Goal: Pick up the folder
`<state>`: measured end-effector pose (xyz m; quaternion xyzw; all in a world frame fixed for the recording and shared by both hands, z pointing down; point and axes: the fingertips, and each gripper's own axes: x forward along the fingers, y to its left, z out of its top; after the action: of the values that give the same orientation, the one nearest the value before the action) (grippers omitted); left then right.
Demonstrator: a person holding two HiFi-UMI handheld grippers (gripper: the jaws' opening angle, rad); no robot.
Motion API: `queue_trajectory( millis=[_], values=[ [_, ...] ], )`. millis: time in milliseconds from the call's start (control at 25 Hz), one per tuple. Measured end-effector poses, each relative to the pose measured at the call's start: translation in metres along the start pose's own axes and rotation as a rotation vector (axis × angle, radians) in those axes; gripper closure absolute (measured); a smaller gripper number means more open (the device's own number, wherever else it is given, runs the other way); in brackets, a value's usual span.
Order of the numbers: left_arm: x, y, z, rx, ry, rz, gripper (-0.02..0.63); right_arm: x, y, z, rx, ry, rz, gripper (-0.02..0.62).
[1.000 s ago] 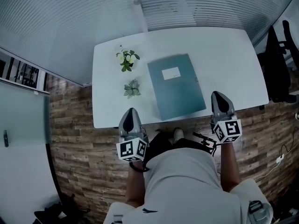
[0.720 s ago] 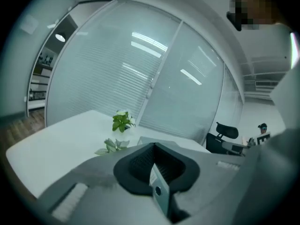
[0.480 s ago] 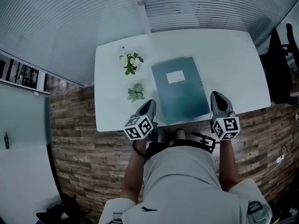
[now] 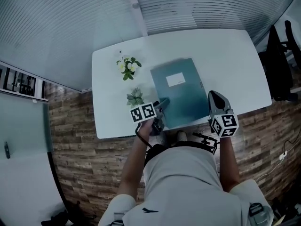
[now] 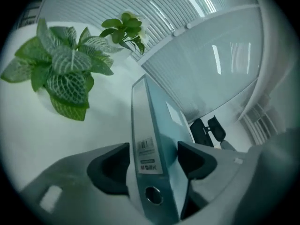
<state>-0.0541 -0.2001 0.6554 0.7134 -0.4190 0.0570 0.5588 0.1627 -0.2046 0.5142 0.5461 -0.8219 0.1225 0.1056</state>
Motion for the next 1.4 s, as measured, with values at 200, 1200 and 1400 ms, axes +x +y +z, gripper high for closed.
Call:
queue_trajectory(
  millis=[200, 1200, 1400],
  values=[
    [0.004, -0.003, -0.002, -0.026, 0.053, -0.058, 0.288, 0.007, -0.006, -0.018, 0.053, 0.075, -0.008, 0.558],
    [0.005, -0.007, -0.001, -0.047, 0.072, -0.104, 0.302, 0.093, 0.011, -0.111, 0.495, 0.644, 0.402, 0.163],
    [0.007, -0.008, 0.003, -0.032, 0.03, -0.103, 0.302, 0.092, 0.008, -0.103, 0.592, 0.587, 0.448, 0.137]
  ],
)
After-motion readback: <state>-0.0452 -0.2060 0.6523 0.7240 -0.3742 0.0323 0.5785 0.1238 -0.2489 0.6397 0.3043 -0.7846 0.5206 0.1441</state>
